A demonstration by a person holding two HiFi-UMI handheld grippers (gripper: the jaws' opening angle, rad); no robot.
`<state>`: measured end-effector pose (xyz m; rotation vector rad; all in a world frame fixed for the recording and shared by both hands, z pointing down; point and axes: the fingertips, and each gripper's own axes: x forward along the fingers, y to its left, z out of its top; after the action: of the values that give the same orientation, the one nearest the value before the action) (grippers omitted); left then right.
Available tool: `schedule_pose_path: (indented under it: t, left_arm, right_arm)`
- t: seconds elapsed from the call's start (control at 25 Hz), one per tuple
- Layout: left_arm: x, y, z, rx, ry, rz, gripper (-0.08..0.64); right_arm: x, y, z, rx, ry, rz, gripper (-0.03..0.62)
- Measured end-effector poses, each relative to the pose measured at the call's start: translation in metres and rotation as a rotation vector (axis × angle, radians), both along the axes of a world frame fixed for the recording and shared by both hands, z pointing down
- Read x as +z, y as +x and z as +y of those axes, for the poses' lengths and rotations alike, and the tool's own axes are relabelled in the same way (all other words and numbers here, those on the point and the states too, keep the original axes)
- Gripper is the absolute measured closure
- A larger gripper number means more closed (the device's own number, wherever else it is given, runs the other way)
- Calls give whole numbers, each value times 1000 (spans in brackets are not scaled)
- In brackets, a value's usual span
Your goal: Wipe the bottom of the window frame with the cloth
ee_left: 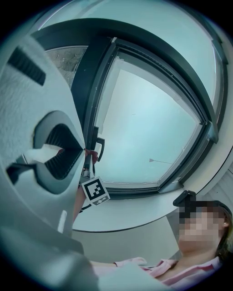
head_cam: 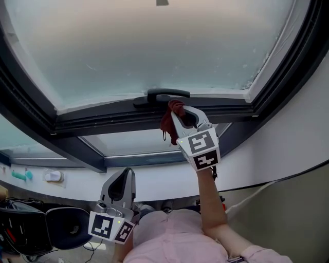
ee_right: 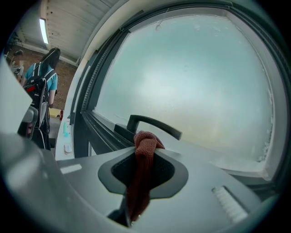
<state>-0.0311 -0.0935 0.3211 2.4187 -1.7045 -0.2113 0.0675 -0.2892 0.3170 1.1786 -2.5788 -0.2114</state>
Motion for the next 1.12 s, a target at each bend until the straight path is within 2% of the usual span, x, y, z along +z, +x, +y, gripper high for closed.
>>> schedule_pose_path:
  t: [1.12]
  left_arm:
    - [3, 23, -6, 36, -4, -15, 560]
  right_arm:
    - [2, 68, -16, 121, -15, -59, 529]
